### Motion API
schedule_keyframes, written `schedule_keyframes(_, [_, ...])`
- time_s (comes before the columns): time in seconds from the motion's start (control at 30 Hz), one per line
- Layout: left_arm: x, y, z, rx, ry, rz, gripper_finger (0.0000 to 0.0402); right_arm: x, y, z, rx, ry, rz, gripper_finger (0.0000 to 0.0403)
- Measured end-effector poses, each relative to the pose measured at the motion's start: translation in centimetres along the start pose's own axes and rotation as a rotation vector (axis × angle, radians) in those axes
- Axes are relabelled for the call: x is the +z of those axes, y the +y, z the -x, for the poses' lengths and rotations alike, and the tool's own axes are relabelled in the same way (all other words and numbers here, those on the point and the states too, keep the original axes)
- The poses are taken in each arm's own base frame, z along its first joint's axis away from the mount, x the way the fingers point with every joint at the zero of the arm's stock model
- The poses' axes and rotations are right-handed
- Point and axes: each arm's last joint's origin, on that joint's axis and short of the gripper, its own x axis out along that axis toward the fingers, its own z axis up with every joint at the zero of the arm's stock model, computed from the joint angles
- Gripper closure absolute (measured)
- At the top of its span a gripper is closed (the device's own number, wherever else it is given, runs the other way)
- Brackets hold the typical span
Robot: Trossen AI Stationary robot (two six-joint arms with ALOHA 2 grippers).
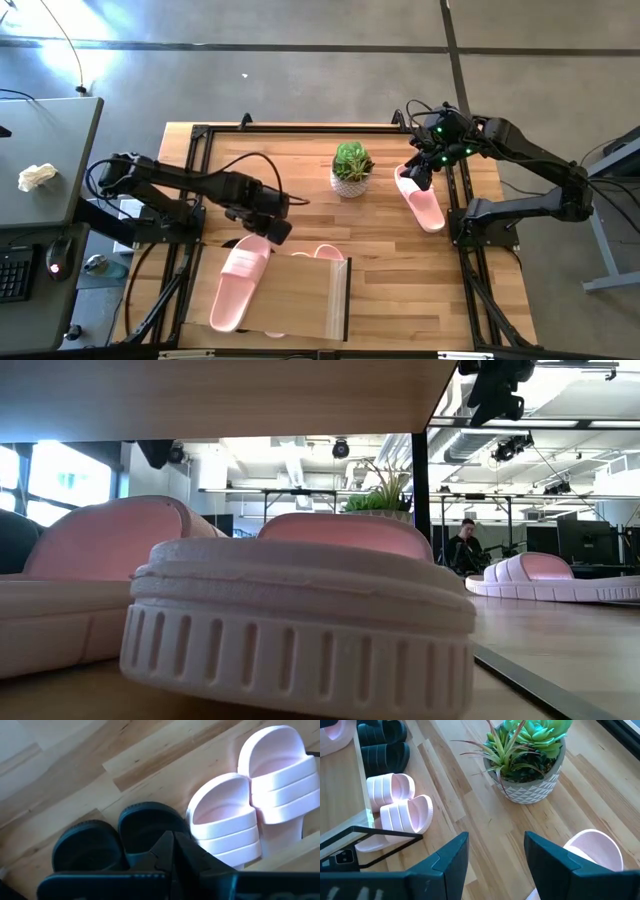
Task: Pick and place slides into the shelf
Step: Put the pink slide on the shelf
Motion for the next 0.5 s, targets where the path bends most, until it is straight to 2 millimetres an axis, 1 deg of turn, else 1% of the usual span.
schedule_keyframes(0.5, [-1.6, -0.3, -0.2, 0.035, 0.004, 0.066, 0.0401, 0.0, 0.0, 0.0, 0.001, 0.000, 0.007, 0.0222])
